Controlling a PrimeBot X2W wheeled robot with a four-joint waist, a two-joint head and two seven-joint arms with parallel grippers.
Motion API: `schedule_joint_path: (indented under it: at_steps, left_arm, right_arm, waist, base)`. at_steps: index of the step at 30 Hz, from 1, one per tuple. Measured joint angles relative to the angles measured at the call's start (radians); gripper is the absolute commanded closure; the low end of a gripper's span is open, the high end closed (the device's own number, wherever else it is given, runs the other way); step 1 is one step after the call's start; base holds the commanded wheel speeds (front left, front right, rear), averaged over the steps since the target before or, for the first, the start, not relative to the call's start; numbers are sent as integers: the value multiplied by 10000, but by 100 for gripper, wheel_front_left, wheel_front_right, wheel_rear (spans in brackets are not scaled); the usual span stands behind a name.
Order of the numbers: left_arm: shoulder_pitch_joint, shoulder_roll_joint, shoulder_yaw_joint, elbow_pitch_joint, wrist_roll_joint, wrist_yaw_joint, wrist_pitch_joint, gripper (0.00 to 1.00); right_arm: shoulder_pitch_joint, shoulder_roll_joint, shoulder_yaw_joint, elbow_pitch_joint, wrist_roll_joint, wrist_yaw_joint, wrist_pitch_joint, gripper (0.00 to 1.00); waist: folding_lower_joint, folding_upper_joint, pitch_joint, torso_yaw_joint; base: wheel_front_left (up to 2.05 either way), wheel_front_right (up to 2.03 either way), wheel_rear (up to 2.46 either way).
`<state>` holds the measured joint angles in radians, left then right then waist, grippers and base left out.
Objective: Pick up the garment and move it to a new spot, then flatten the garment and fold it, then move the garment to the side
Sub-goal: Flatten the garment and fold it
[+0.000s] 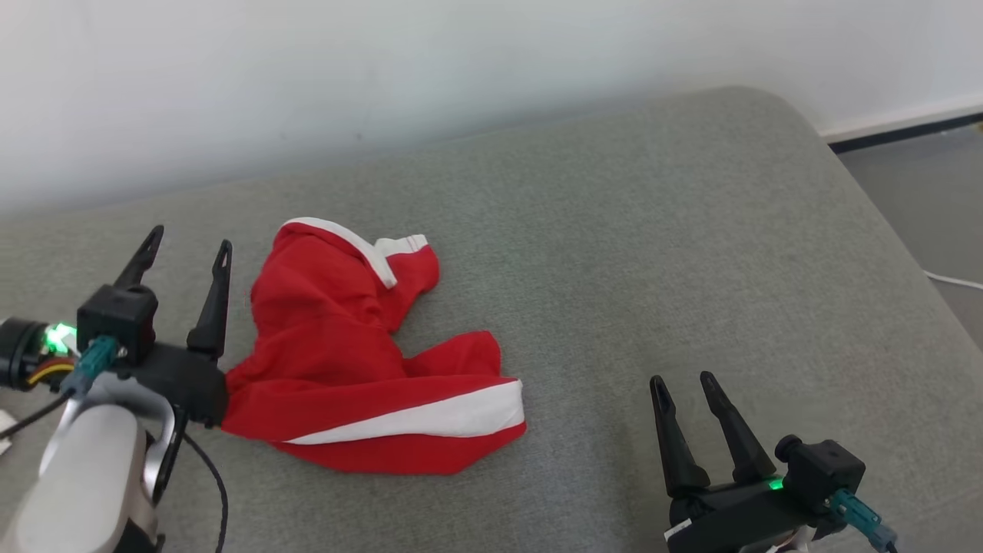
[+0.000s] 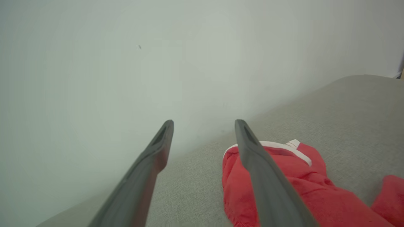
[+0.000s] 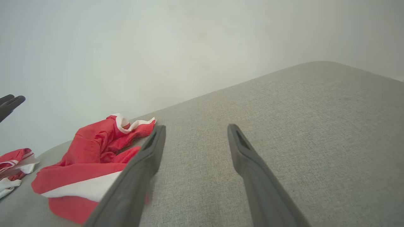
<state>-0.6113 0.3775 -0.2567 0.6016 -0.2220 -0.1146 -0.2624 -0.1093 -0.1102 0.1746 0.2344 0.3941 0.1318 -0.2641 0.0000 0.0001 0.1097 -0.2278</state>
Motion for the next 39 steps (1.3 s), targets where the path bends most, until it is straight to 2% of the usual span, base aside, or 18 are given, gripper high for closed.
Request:
schedule_joint_path:
  at_steps: [5,11,15,20,27,28,30,35,39]
  left_arm:
    - [949,-21,138,-453,-176,-2,0,0]
    - [1857,-23,96,-217,-343,-10,0,0]
    - [1984,-159,-88,54,-466,-59,0,0]
    - [1819,-587,-443,466,-627,-90,12,0]
    - [1421,-947,-669,1952,-779,-36,345,0]
    - [1402,-988,-660,2121,-773,17,336,8]
    - [1361,-1143,-623,2383,-878,13,255,100]
    - [1353,-1323,-533,2711,-957,107,77,100]
    - [1668,-1507,-330,2130,-955,451,25,100]
  right_arm:
    - [104,6,19,2,-46,0,0,0]
    - [100,12,52,-15,-71,0,0,0]
    - [67,-21,111,2,-52,0,0,0]
    - [-30,-75,123,19,8,0,0,0]
    - [-110,-121,132,50,21,0,0,0]
    - [-107,-123,115,54,21,0,0,0]
    - [-81,-132,56,73,23,0,0,0]
    - [79,-94,2,84,2,0,0,0]
    - [166,-58,-42,59,-33,0,0,0]
  waist:
    - [0,0,-208,454]
    - [-1,-1,-221,777]
    - [-1,0,-66,771]
    - [0,0,151,656]
    - [0,0,364,369]
    - [0,0,370,334]
    - [0,0,338,307]
    - [0,0,138,407]
    - [0,-1,-62,569]
  base:
    - [0,0,0]
    - [0,0,0]
    - [0,0,0]
    - [0,0,0]
    - [0,0,0]
    - [0,0,0]
    - [0,0,0]
    - [0,0,0]
    - [0,0,0]
